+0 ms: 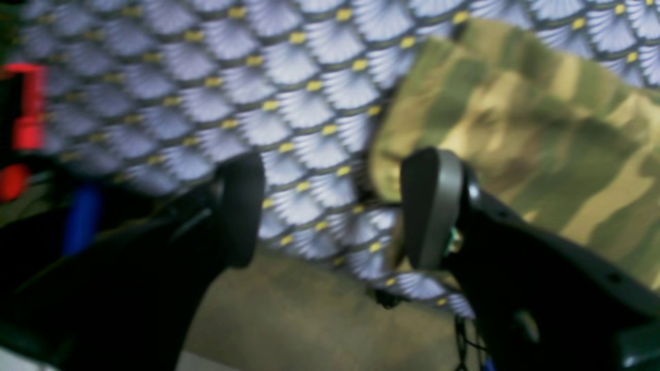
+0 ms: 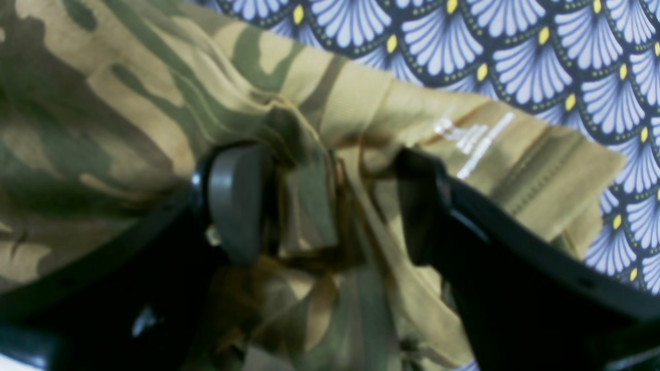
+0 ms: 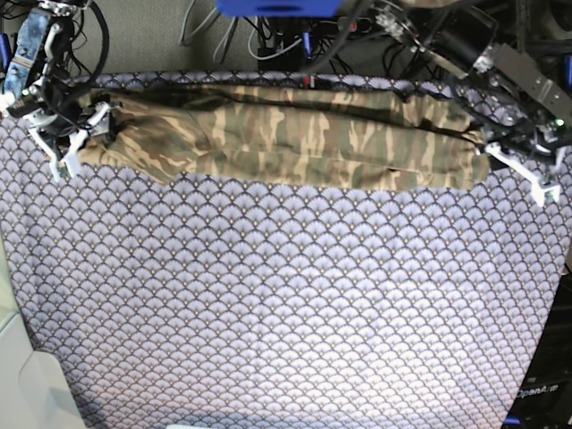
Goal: Fold the T-shirt properly
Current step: 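Open the left gripper and lift it away from the strip end, then grasp the strip's end with the left gripper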
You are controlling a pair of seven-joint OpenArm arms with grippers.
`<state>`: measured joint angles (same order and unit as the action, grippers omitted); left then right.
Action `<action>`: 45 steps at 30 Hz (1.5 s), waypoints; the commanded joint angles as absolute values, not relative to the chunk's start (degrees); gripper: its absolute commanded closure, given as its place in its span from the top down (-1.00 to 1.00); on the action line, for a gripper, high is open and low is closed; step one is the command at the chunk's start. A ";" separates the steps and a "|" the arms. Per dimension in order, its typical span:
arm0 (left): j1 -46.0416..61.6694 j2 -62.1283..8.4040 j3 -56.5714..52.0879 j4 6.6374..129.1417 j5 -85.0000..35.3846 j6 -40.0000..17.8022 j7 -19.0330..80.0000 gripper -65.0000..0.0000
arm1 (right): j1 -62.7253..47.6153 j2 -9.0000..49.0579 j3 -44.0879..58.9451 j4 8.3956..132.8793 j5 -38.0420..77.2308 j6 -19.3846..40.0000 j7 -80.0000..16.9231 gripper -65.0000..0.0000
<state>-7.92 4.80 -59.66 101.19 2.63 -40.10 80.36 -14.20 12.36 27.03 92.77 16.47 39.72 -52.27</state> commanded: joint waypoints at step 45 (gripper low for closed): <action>-6.37 6.55 -59.47 84.97 3.03 -40.00 72.04 0.26 | -14.81 12.97 25.10 93.32 17.01 40.00 -52.26 0.25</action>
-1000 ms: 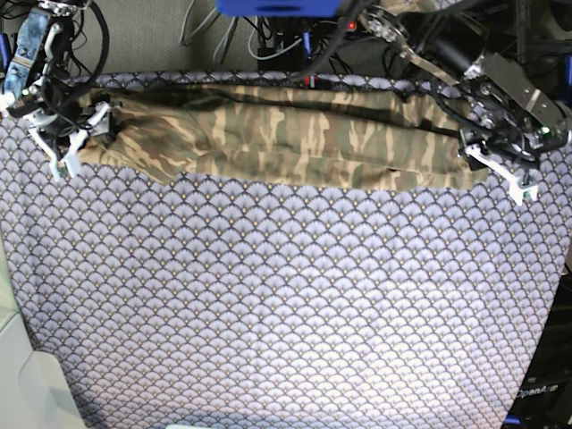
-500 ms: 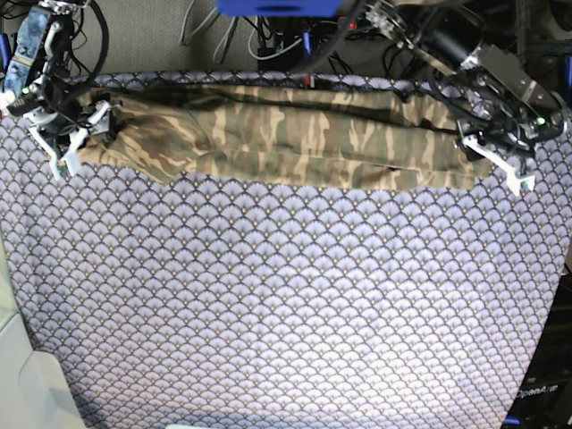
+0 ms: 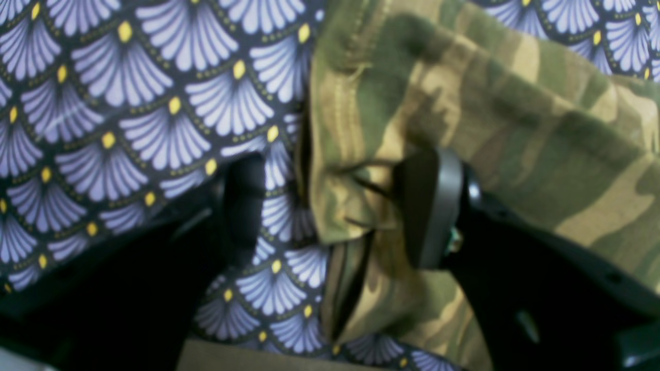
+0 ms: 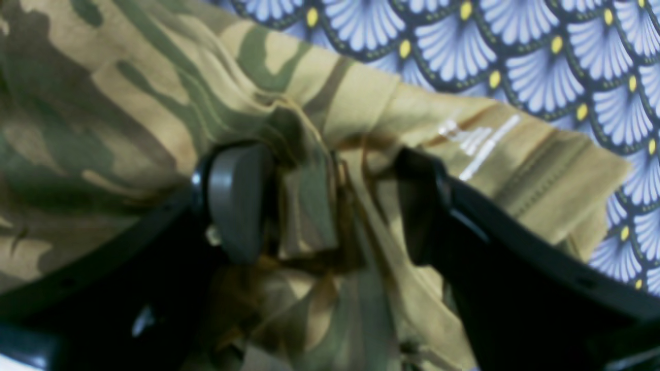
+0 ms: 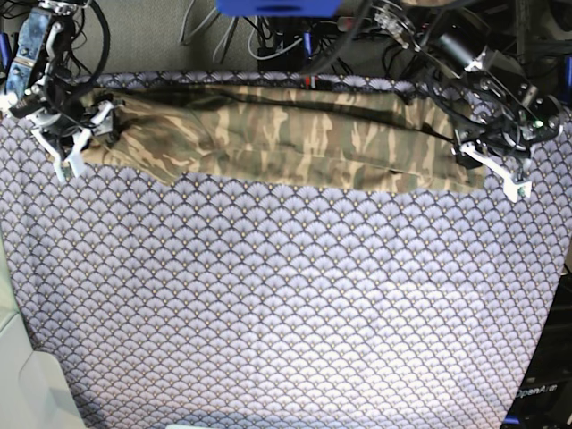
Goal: Fold the T-shirt properly
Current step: 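Grasp the strip's end with the left gripper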
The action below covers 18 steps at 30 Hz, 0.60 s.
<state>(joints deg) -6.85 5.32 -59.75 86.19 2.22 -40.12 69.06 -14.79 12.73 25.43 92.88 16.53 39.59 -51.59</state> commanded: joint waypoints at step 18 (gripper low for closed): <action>-2.07 9.00 -55.69 85.14 2.42 -40.00 72.13 0.25 | -14.46 12.97 24.31 93.32 17.01 40.00 -52.26 0.25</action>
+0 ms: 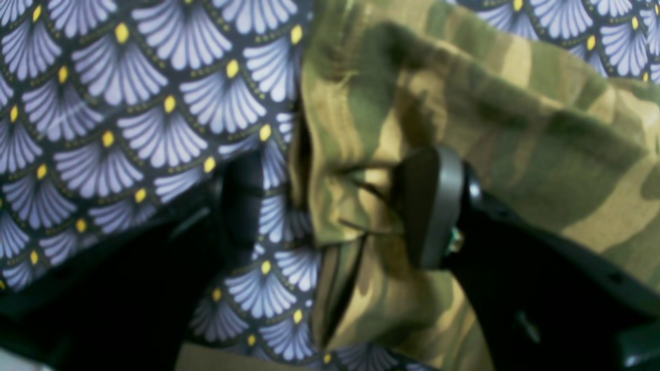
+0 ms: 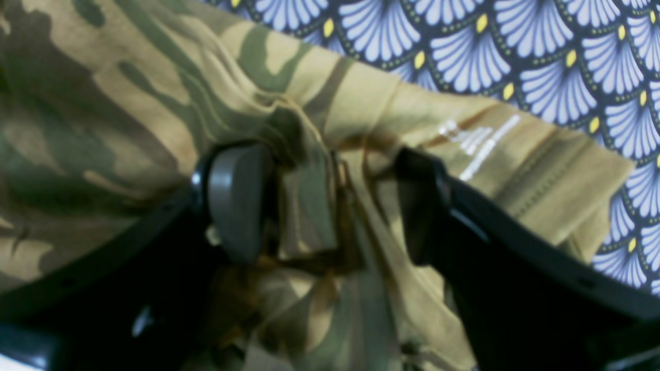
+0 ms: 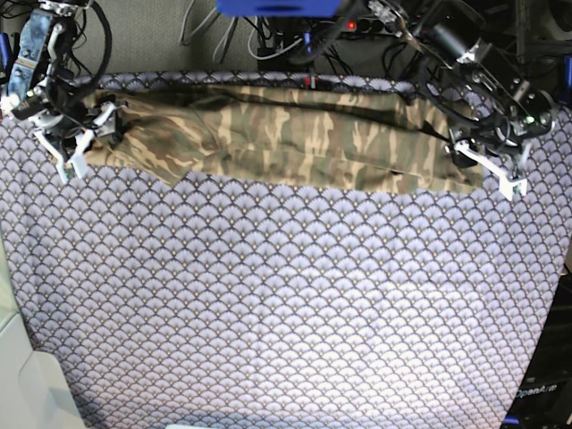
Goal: Fold the T-shirt properly
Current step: 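Grasp the strip's end with the left gripper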
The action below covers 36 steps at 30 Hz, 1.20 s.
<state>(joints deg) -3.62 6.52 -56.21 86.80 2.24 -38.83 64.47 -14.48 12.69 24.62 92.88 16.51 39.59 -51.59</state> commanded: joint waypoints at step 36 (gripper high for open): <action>-1.01 9.00 -51.21 86.20 2.42 -40.00 75.56 -1.00 | -14.46 12.62 24.31 93.32 17.01 40.00 -52.26 0.24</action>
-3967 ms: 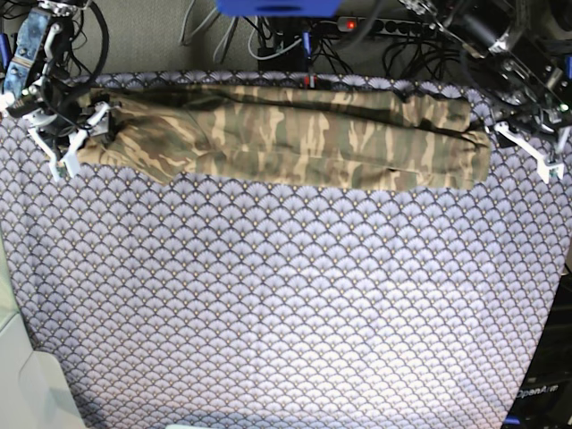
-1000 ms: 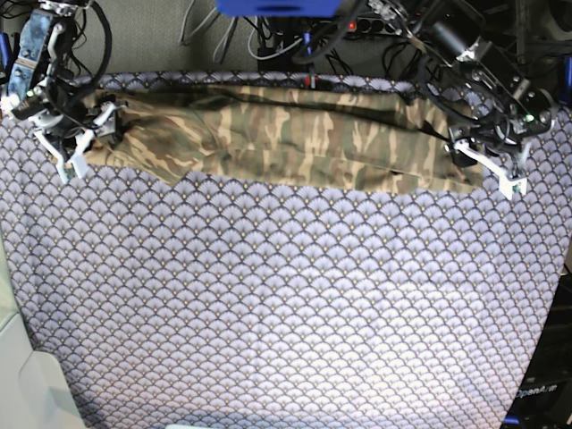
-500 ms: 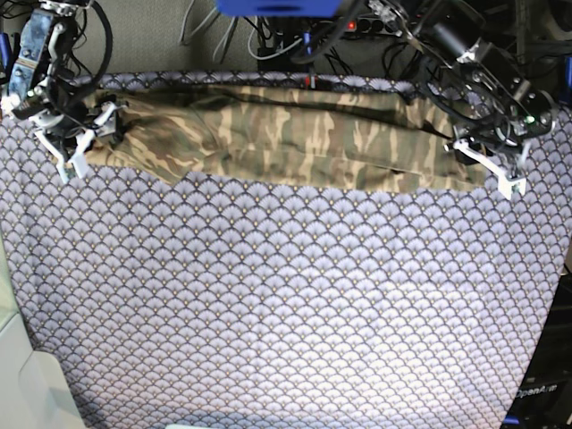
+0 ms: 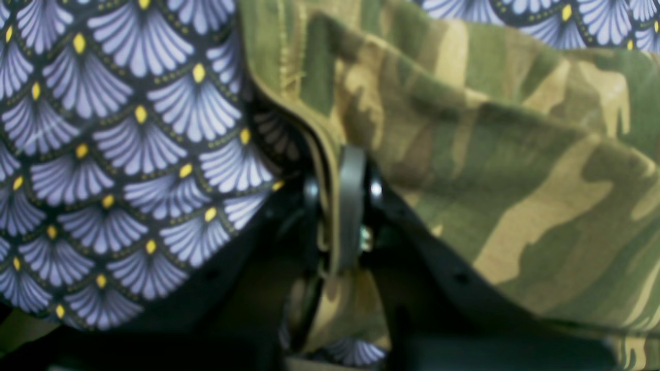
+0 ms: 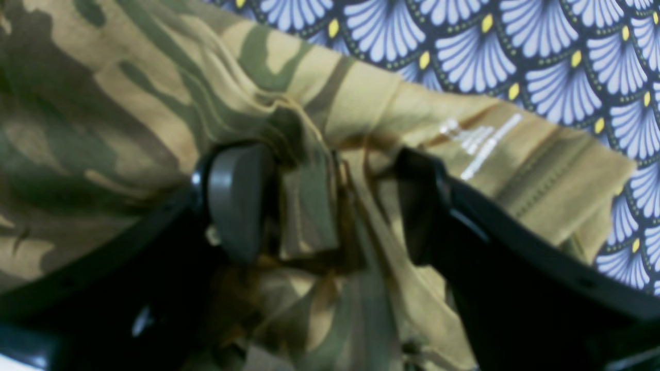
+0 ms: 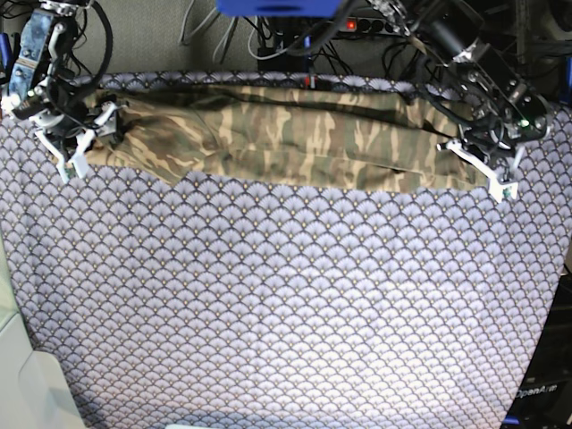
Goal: Fold the T-shirt properly
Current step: 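Grasp the strip's end with the left gripper, then fold the held strip end with the left gripper toward the right gripper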
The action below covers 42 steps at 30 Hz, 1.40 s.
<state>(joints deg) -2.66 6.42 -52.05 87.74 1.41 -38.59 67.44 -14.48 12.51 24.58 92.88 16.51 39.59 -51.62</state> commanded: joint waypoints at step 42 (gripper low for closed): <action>3.03 9.00 -18.68 110.64 -8.84 -40.00 80.00 -1.00 | -14.46 12.88 23.60 93.32 17.01 40.00 -52.26 0.24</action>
<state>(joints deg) 3.75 8.93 -18.76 109.60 -8.16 -39.86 80.47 -14.48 12.53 23.86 92.90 16.73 39.59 -51.42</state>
